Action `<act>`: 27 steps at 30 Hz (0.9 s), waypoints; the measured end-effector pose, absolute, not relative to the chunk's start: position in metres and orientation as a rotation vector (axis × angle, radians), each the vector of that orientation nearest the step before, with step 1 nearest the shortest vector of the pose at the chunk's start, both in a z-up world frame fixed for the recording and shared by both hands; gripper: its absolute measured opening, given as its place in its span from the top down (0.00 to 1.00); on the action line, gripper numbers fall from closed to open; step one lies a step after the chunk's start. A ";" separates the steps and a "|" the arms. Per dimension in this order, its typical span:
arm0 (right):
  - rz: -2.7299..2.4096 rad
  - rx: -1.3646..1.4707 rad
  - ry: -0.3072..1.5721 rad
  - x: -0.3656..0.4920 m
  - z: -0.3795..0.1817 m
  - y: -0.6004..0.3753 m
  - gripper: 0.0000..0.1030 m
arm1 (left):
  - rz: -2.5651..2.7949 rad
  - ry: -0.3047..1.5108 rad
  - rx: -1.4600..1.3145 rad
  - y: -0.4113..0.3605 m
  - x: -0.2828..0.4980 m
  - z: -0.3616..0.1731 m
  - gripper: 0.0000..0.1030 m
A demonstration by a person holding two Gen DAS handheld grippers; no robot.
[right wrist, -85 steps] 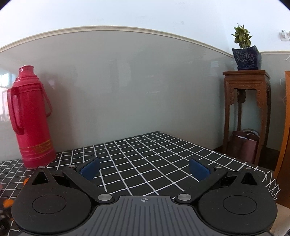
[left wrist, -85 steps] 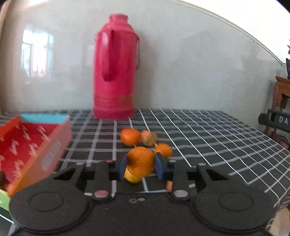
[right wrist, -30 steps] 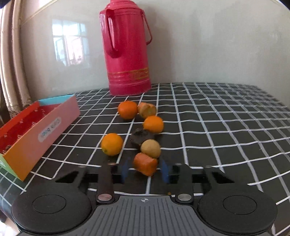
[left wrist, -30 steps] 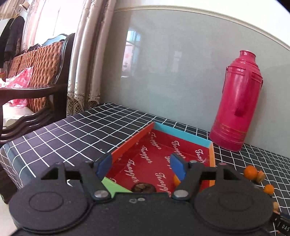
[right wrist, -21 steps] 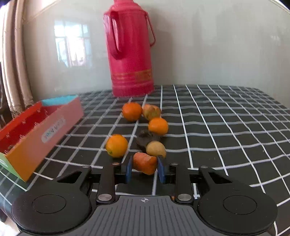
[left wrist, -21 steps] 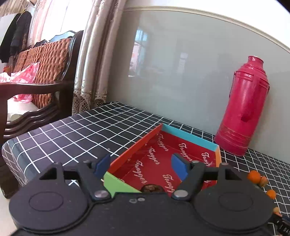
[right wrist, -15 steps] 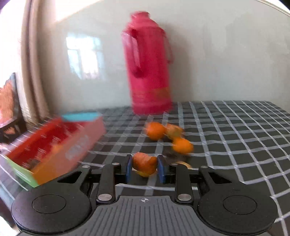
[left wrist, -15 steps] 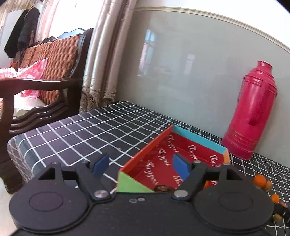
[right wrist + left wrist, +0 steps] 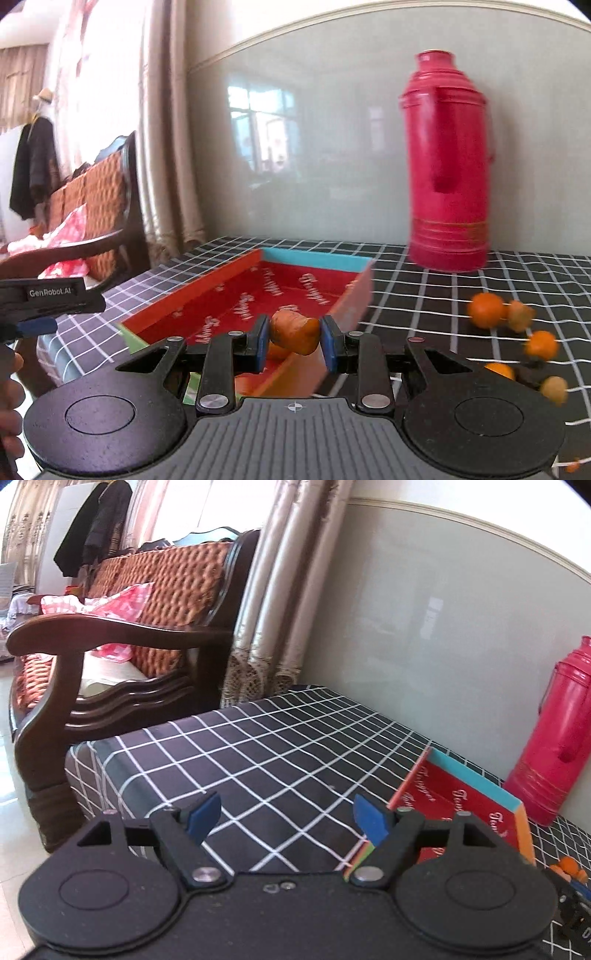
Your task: Organize fruits
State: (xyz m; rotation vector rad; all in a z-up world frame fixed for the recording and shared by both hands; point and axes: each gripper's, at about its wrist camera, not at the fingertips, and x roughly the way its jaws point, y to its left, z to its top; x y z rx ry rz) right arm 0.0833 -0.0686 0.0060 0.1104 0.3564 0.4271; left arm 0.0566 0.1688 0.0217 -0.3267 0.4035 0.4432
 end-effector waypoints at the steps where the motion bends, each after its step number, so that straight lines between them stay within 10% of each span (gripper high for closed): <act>1: 0.432 0.103 0.362 0.084 0.005 -0.064 0.71 | 0.447 0.404 -0.327 0.172 0.056 0.022 0.30; 5: 0.427 0.090 0.369 0.085 0.002 -0.056 0.70 | 0.460 0.398 -0.335 0.180 0.053 0.022 0.30; 6: 0.432 0.100 0.372 0.088 0.002 -0.055 0.57 | 0.463 0.396 -0.338 0.182 0.052 0.022 0.30; 7: 0.431 0.115 0.371 0.088 0.002 -0.056 0.23 | 0.466 0.395 -0.341 0.183 0.052 0.022 0.30; 9: 0.396 0.148 0.334 0.084 0.004 -0.062 0.00 | 0.470 0.395 -0.349 0.185 0.052 0.022 0.30; 27: -0.078 0.154 0.283 0.077 0.027 -0.149 0.00 | 0.389 0.388 -0.271 0.145 0.061 0.025 0.28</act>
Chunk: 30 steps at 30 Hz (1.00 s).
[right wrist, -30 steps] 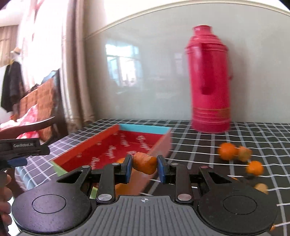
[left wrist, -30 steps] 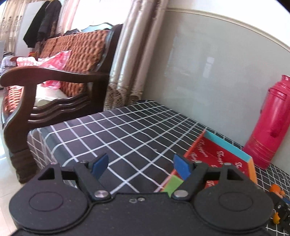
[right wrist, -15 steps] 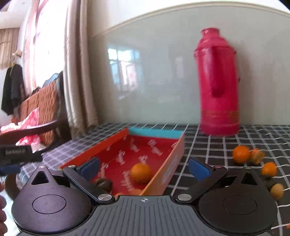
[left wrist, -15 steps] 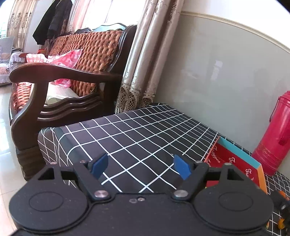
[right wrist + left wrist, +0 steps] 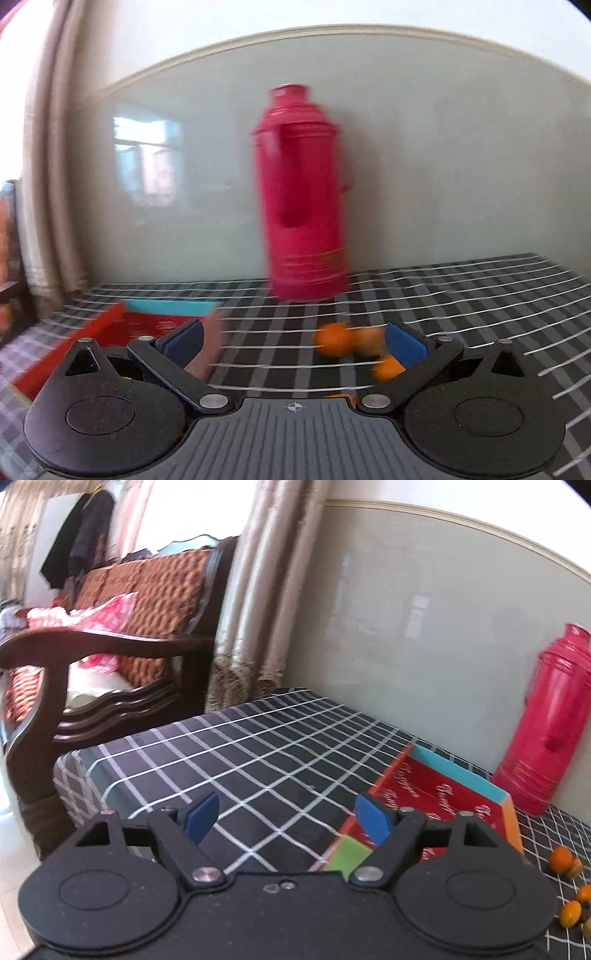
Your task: Organize fruits
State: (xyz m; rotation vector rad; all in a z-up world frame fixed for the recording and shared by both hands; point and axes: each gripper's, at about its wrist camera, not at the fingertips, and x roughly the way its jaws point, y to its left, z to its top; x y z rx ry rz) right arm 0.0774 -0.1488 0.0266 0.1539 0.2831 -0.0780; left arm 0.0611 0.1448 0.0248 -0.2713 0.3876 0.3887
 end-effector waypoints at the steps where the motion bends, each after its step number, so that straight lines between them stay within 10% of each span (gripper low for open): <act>1: -0.113 0.142 0.278 0.076 0.027 -0.153 0.00 | 0.372 0.382 -0.258 0.138 0.062 0.025 0.28; 30: -0.755 0.070 0.311 0.038 -0.008 -0.294 0.00 | -0.243 0.428 0.092 -0.095 0.103 -0.018 0.35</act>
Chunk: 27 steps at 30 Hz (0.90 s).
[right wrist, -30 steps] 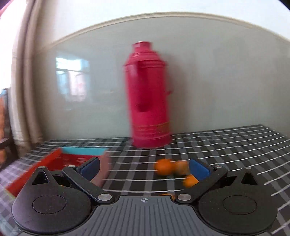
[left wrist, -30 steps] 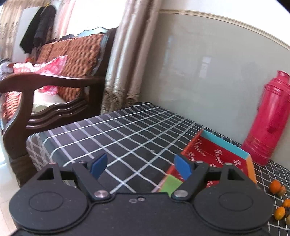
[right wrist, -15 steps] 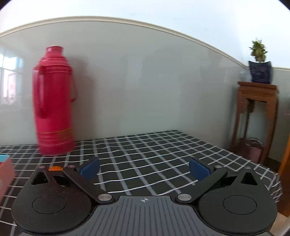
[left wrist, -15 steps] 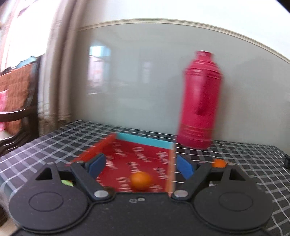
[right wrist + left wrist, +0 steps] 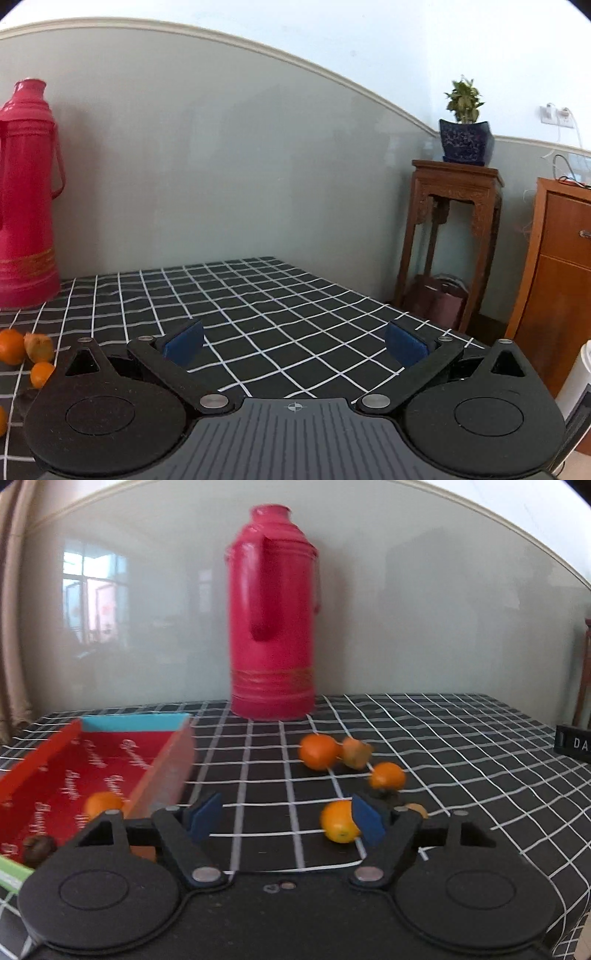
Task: Organize fruits
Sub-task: 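Grasp an orange with the left gripper and place it in the box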
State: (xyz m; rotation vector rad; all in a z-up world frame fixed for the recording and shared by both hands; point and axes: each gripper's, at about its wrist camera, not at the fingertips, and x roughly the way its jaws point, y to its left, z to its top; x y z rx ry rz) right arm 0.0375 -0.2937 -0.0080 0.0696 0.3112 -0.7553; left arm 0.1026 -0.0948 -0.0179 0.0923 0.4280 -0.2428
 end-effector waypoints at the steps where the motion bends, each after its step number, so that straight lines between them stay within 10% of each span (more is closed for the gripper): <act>1: -0.752 0.062 0.311 0.037 -0.009 -0.295 0.00 | -0.252 0.437 0.098 -0.099 0.107 -0.020 0.38; 27: -0.699 0.057 0.340 0.042 -0.013 -0.300 0.00 | -0.290 0.580 0.069 -0.122 0.141 -0.044 0.78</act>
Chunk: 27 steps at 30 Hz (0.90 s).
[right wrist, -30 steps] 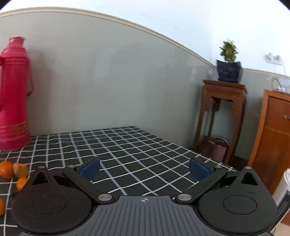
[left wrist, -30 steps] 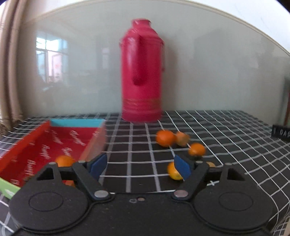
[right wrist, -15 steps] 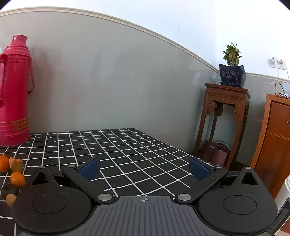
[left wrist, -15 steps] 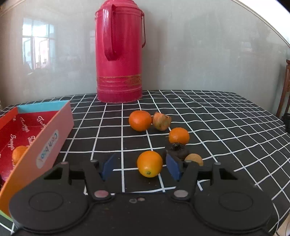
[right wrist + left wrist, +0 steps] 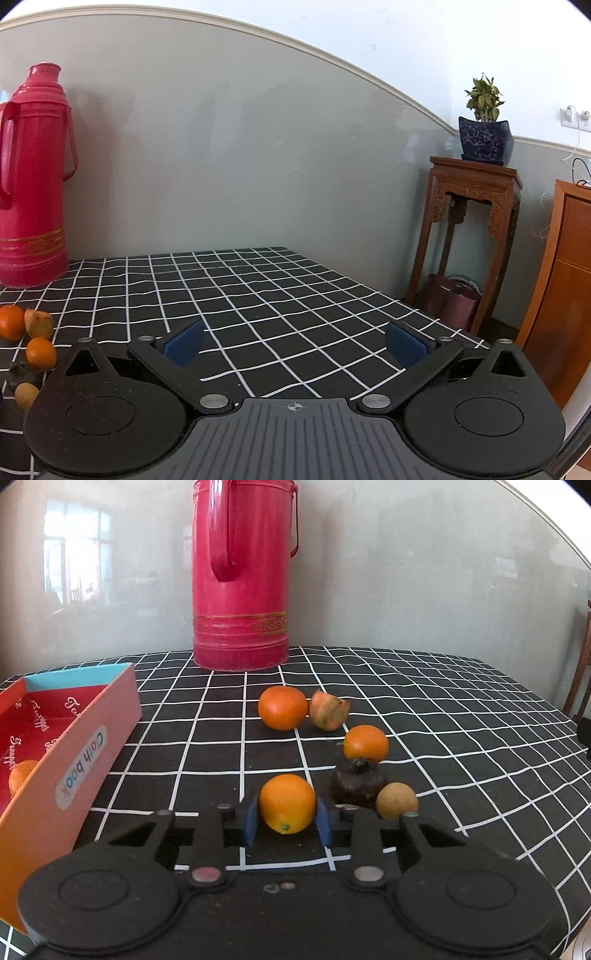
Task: Organize fruits
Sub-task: 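Grasp an orange with the left gripper and place it in the box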
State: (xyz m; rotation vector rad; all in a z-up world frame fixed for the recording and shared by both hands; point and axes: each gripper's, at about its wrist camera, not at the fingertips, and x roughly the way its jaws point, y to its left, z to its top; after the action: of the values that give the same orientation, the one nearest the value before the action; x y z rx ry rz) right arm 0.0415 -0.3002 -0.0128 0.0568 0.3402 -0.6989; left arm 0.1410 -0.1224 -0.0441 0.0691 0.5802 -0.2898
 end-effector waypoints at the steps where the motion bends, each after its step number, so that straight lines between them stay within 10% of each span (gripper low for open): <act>1: -0.696 0.056 0.342 0.042 -0.013 -0.299 0.00 | -0.288 0.579 0.067 -0.122 0.141 -0.044 0.78; 27: -0.438 0.079 0.372 0.055 -0.011 -0.265 0.00 | -0.075 0.387 0.025 -0.056 0.118 0.001 0.78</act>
State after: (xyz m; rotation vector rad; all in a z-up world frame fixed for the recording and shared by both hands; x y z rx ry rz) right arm 0.0548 -0.2648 -0.0108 0.0793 0.3716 -0.4376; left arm 0.1181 -0.0565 0.0009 0.0253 0.3872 -0.0751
